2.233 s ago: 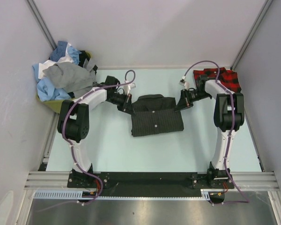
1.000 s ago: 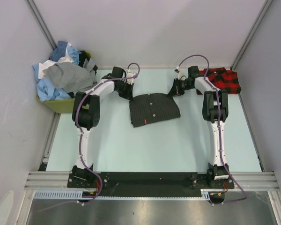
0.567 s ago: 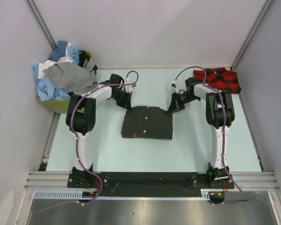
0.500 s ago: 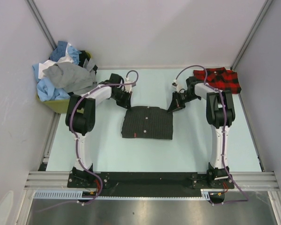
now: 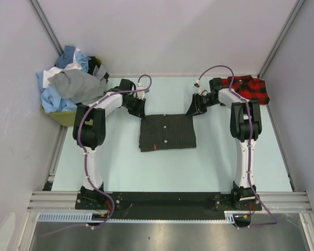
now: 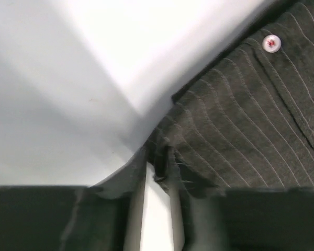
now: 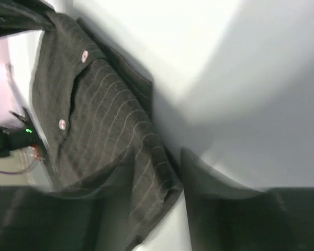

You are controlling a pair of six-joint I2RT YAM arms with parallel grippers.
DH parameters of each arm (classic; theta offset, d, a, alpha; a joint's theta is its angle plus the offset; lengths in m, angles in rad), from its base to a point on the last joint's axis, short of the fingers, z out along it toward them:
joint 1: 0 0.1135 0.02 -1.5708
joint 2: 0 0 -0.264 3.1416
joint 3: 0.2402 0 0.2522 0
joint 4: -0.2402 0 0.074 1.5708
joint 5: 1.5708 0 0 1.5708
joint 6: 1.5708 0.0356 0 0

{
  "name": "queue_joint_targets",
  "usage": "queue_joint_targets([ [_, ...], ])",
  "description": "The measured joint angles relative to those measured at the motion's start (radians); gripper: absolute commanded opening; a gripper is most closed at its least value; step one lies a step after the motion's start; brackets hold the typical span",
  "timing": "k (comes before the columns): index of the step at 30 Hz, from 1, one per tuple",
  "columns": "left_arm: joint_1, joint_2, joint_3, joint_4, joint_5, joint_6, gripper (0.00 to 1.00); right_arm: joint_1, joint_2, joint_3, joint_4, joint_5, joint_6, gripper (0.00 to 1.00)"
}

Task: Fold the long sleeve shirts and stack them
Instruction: Fold the shirt

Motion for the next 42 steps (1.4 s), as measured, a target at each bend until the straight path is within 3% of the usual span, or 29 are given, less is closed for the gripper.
queue_joint_targets([
  [3,0.023,-0.014,-0.019,0.024,0.004,-0.01,0.59,-0.008,-0.004,-0.001,0.014,0.012,0.01,0.84],
  [4,0.036,-0.034,-0.047,0.044,0.008,-0.018,0.75,-0.014,-0.008,-0.002,0.014,0.016,0.011,0.96],
  [5,0.051,-0.069,-0.085,0.06,0.016,-0.029,0.83,-0.024,-0.021,-0.007,0.011,0.016,0.003,1.0],
  [6,0.063,-0.103,-0.122,0.072,0.028,-0.035,0.99,-0.034,-0.034,-0.012,0.005,0.015,0.008,1.0],
  [11,0.082,-0.466,-0.382,0.148,0.185,-0.166,0.99,-0.113,-0.259,-0.14,-0.023,-0.06,0.006,1.0],
  [15,-0.092,-0.716,-0.604,0.338,0.337,-0.351,0.99,-0.068,-0.555,-0.399,0.05,-0.197,0.096,1.0],
  [20,-0.267,-0.669,-0.855,0.66,0.437,-0.644,0.99,0.164,-0.634,-0.681,0.297,-0.302,0.297,1.0],
  [23,-0.254,-0.522,-0.926,0.764,0.444,-0.749,0.99,0.216,-0.534,-0.819,0.473,-0.321,0.437,1.0],
  [27,-0.126,-0.384,-0.956,0.839,0.496,-0.825,0.99,0.128,-0.322,-0.814,0.583,-0.373,0.528,1.0],
  [29,-0.064,-0.373,-0.959,0.853,0.527,-0.84,0.99,0.087,-0.298,-0.789,0.602,-0.391,0.536,1.0],
  [33,-0.008,-0.405,-0.996,0.849,0.552,-0.824,0.99,0.029,-0.267,-0.716,0.483,-0.387,0.457,1.0],
  [38,-0.024,-0.578,-1.01,0.719,0.545,-0.78,0.99,0.013,-0.308,-0.601,0.209,-0.343,0.288,1.0],
  [42,-0.119,-0.652,-0.895,0.719,0.532,-0.784,0.99,0.032,-0.393,-0.552,0.228,-0.34,0.308,1.0],
])
